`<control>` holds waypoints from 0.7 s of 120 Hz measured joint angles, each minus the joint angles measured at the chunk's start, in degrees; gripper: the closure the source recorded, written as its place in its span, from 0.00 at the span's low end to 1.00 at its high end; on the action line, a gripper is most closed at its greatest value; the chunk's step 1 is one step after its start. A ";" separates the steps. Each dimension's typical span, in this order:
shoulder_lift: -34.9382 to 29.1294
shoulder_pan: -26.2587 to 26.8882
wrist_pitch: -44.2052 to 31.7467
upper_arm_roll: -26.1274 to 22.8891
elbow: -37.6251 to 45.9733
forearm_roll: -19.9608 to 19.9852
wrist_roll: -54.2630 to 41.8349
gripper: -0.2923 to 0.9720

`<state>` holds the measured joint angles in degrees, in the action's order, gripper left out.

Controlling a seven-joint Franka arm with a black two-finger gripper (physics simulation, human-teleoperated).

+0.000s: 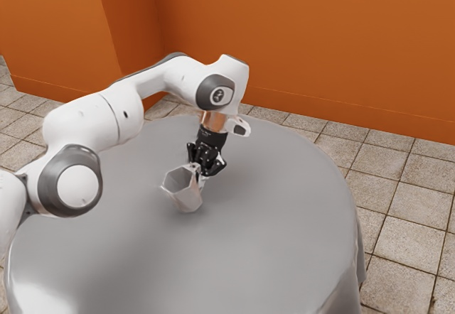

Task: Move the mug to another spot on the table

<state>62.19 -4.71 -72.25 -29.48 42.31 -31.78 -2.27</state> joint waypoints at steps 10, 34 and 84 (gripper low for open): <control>0.26 0.10 -1.59 -0.78 0.00 -0.75 0.79 0.82; 1.03 -0.07 -4.60 -1.22 0.00 -1.37 2.35 0.81; 1.15 -0.64 -8.93 -0.89 0.41 -0.20 4.86 0.56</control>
<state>63.34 -5.35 -81.19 -30.37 42.72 -31.98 2.59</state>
